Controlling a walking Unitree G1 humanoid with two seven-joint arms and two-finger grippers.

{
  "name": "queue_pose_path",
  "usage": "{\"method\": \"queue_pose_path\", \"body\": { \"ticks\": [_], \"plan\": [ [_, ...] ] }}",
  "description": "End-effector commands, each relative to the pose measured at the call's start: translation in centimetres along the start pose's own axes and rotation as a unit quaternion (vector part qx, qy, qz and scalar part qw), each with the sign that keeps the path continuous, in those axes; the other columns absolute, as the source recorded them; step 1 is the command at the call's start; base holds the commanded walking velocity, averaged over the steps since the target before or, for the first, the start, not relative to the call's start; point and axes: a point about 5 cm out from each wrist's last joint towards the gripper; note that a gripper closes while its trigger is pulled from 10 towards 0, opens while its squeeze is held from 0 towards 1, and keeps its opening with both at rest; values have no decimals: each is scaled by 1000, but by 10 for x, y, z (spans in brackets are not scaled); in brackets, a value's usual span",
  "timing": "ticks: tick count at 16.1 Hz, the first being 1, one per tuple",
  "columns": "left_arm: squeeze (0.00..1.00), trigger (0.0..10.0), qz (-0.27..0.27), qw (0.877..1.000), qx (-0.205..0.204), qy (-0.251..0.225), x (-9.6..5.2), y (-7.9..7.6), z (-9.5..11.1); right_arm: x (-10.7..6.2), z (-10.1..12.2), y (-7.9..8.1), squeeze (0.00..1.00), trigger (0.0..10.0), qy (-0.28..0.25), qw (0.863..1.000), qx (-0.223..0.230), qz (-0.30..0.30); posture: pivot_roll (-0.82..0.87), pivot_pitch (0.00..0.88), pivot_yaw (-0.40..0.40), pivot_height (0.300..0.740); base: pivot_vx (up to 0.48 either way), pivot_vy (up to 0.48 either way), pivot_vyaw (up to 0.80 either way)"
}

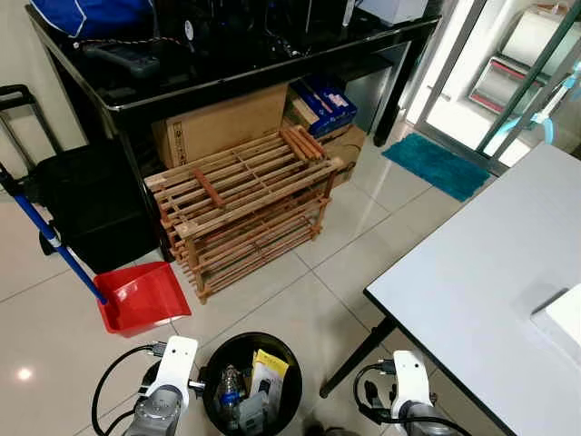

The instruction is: Picking trash to rubbish bin

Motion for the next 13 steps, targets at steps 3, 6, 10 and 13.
{"method": "queue_pose_path", "body": {
  "ticks": [3, 6, 10, 13],
  "plan": [
    [0, 10000, 1, 1000, -1, 12, -2, -3, -8, -1, -4, -3, 0, 10000, 1, 1000, -6, 2, 8, 48, -94, 740, -265, 0, 0],
    [0, 10000, -1, 1000, -1, 14, -3, -4, -11, -2, -6, -3, 0, 10000, 3, 1000, -5, 4, 8, 46, -95, 740, -254, 0, 0],
    [0, 10000, -3, 1000, 0, 15, -3, -5, -13, -2, -9, 0, 0, 10000, 3, 1000, -7, 9, 4, 42, -95, 740, -247, 0, 0],
    [0, 10000, -3, 1000, -1, 13, -3, -5, -12, -3, -11, 1, 0, 10000, 5, 1000, -7, 10, 3, 44, -95, 740, -160, 0, 0]
  ]
}}
Point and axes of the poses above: a point about 5 cm out from each wrist's last joint towards the gripper, its own x axis pointing out of the wrist towards the gripper, its own z axis along the axis of the wrist's last joint, y = z × x, and after that the axes turned 12 degrees about -x, right-handed
